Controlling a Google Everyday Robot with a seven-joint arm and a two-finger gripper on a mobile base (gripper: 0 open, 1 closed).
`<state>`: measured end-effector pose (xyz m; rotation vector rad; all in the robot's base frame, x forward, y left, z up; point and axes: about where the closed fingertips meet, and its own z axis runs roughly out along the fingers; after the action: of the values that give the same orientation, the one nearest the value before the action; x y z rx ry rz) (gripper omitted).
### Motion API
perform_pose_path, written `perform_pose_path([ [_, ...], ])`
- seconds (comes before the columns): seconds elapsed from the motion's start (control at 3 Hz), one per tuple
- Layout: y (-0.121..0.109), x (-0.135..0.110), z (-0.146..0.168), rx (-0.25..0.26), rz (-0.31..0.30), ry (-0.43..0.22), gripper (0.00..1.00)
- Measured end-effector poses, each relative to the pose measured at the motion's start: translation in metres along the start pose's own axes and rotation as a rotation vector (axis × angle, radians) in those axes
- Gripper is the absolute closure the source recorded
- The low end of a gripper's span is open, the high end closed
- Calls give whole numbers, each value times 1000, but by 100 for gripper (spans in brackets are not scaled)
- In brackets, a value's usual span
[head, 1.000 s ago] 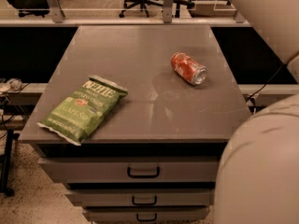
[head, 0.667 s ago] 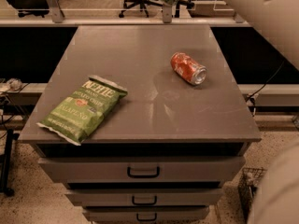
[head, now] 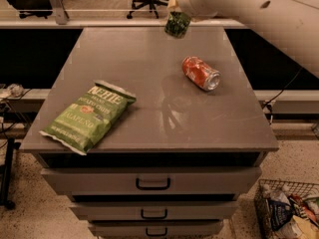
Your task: Place green can upright
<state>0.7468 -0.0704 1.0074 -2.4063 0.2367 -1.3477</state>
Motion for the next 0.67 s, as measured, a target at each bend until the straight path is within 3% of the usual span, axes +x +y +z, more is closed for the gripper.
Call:
perform_pose_path([
  [0.33, 2, -35, 11, 49, -68, -95, 100],
  [0.67, 1, -57, 24, 91, -180, -154, 100],
])
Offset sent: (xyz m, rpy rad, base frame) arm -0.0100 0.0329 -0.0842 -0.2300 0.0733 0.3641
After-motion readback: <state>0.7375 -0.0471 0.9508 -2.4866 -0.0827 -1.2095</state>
